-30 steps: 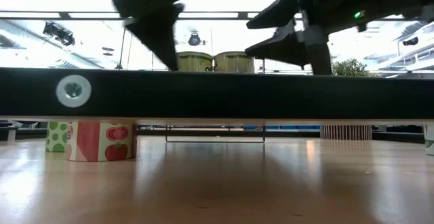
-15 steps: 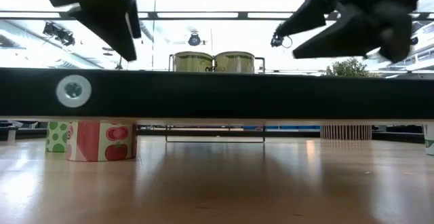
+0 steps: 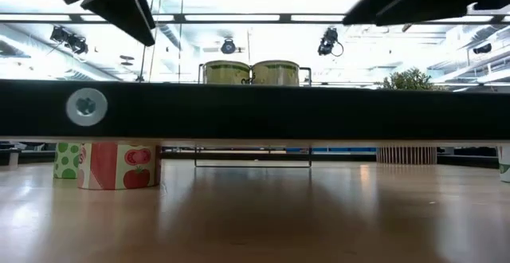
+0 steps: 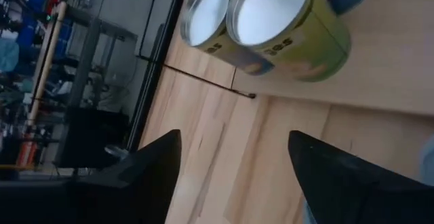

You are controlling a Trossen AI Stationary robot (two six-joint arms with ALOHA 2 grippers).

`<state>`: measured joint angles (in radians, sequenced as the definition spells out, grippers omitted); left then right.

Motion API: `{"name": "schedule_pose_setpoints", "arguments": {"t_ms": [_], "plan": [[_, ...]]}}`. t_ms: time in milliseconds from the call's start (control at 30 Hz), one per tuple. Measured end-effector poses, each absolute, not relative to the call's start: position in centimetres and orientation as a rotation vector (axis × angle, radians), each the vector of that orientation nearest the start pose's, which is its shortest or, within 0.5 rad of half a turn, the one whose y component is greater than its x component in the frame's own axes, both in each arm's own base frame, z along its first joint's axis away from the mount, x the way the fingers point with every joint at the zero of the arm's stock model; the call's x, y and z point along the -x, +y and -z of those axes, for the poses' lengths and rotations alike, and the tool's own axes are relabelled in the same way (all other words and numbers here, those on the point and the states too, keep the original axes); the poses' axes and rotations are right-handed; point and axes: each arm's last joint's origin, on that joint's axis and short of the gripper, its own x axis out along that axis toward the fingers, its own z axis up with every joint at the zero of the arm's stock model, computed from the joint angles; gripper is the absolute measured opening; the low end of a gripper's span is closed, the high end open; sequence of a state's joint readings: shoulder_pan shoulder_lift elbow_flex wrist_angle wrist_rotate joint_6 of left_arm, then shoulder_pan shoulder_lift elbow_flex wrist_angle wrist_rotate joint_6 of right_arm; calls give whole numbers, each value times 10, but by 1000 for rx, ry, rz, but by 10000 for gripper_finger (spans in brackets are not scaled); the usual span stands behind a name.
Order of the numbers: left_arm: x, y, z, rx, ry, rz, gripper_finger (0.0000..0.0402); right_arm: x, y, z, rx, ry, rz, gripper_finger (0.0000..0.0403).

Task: Pick and place cans onto a shelf
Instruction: Put the small canned peas on the shelf

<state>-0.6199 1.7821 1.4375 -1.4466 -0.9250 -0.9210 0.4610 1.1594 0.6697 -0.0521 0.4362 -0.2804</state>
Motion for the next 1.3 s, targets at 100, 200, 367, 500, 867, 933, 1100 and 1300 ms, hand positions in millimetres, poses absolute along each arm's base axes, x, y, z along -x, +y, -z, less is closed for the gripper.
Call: {"name": "schedule_pose_setpoints", "arguments": {"t_ms": [100,200,367,500,867,933,1100,1300], "plan": [[-256,-156,-251,-450,947,-673,264,-214,87,-236,396,535,-70,313],[-248,-154,-253,-465,897,-622,252,-209,79,-233,284,598,6,313],[-231,-152,-247,-479,780,-547,238,-206,70,-223,98,707,109,313],[-224,-148,-240,-442,704,-489,233,-205,64,-220,19,744,170,313],[-210,-141,-201,-199,538,-295,233,-213,44,-221,-42,807,276,313],[-207,-141,-200,-162,498,-271,233,-217,40,-225,-50,807,296,313],[-203,-143,-202,-134,442,-240,233,-226,34,-224,-94,838,318,313],[-207,-137,-202,-126,436,-280,233,-231,42,-220,-199,955,368,313]]}}
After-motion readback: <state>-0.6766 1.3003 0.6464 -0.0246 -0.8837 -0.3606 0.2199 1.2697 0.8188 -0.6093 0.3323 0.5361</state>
